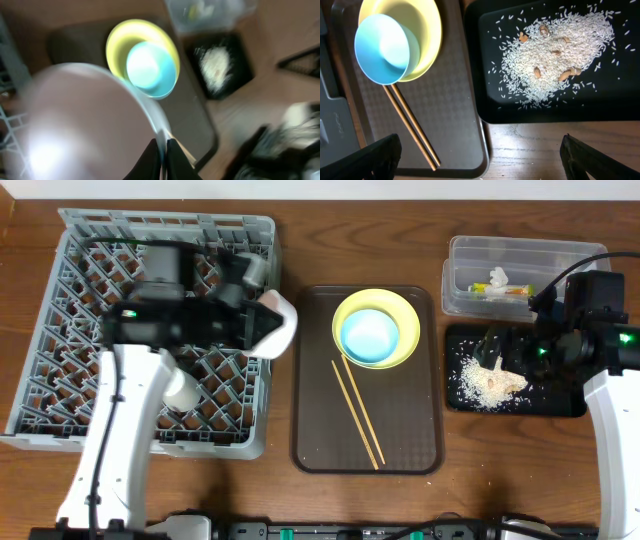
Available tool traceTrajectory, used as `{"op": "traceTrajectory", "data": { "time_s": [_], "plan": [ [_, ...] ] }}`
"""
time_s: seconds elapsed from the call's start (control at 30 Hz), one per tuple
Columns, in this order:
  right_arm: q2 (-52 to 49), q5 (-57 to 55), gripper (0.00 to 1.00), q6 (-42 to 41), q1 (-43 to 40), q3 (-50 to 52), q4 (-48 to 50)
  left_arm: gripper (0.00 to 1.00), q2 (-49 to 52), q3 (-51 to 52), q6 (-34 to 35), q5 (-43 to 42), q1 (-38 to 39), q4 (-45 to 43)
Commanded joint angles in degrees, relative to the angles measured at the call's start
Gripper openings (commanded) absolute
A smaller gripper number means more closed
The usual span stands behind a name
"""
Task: Sort waste into correct bins and load items into the dishwasher
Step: 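Carry the white bowl with the left gripper into the rack and release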
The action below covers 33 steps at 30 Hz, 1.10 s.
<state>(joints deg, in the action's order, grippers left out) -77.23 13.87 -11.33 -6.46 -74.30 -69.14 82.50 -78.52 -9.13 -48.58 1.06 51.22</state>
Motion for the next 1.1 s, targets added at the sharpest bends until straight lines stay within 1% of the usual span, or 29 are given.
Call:
{"op": "traceTrajectory", "data": {
  "time_s": [0.0, 0.07, 0.23, 0.4, 0.6, 0.83, 1.07],
  "plan": [
    [0.46, -0.15, 0.99, -0.17, -0.50, -0.94, -0.11, 0.07, 3.76, -0.48, -3.32, -18.36, -10.08, -0.04],
    [0.46, -0.15, 0.99, -0.20, -0.50, -0.94, -0.11, 0.08, 5.99, -0.48, -3.96, -22.08, -13.55, -0.13],
    [0.46, -0.15, 0.99, -0.20, -0.50, -0.94, -0.17, 0.07, 12.11, -0.48, -3.96, -26.62, -19.52, -0.35],
    [0.46, -0.15, 0.99, -0.20, -0.50, -0.94, -0.15, 0.07, 18.32, -0.48, -3.93, -30.56, -22.34, -0.35],
    [0.46, -0.15, 0.99, -0.20, -0.50, -0.94, -0.13, 0.08, 24.15, -0.46, -3.93, -30.51, -24.68, -0.48],
    [0.46, -0.15, 0.99, -0.20, -0.50, -0.94, -0.07, 0.08, 24.98, -0.46, -3.96, -30.12, -25.40, -1.09],
    [0.46, -0.17, 0.99, -0.17, -0.50, -0.94, -0.09, 0.07, 24.98, -0.46, -3.93, -18.67, -27.61, 1.70]
  ]
}}
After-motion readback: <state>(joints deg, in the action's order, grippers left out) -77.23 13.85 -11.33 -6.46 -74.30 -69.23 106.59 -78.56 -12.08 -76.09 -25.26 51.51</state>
